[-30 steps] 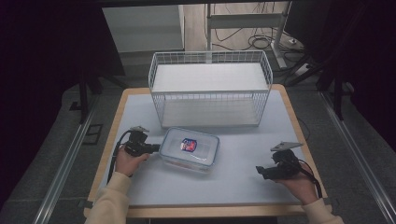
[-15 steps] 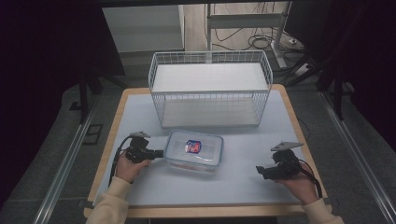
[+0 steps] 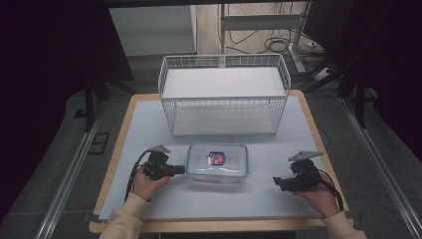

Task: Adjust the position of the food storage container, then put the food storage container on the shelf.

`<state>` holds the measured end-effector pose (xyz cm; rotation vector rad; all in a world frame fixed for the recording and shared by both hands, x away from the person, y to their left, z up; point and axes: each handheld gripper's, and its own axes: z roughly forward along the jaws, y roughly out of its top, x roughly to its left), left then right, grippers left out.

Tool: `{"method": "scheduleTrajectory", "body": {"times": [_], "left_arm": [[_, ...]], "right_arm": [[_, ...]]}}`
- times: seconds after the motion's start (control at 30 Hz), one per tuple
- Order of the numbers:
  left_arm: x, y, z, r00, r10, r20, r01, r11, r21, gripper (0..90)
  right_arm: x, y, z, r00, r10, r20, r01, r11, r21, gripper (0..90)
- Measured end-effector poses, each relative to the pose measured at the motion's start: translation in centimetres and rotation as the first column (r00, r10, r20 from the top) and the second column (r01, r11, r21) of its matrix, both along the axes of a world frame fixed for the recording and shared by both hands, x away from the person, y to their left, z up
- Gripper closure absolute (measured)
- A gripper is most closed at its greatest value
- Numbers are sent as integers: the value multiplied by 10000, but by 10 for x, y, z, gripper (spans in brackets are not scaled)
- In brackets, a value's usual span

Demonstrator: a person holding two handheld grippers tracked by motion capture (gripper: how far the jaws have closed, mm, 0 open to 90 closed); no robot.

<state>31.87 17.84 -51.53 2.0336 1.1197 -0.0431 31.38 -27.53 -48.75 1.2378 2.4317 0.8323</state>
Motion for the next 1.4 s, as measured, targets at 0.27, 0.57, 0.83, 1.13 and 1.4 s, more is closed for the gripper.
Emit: {"method": "scheduleTrajectory", "body": {"times": [0.27, 0.57, 0.83, 1.13, 1.4], "left_arm": [[-4, -10, 0, 9995, -311, -62, 309, 9993, -207, 900], [-4, -5, 4, 9999, 75, 71, -73, 9995, -322, 900], [-19, 11, 30, 9905, 1130, 789, -1108, 9933, -318, 895], [-22, 17, 40, 9745, 2072, 858, -2048, 9782, -356, 407], [-21, 12, 45, 9818, 1825, 529, -1804, 9827, -424, 248]], "right_arm": [[0, 0, 0, 10000, -11, -17, 11, 10000, -1, 154], [0, 0, 0, 10000, -37, 59, 37, 10000, 30, 154], [0, -2, 2, 9999, -41, 165, 39, 9999, 126, 157], [-1, -4, 4, 9996, -42, 271, 34, 9995, 315, 157], [-2, -5, 8, 9984, 369, 421, -413, 9933, 1082, 149]]}}
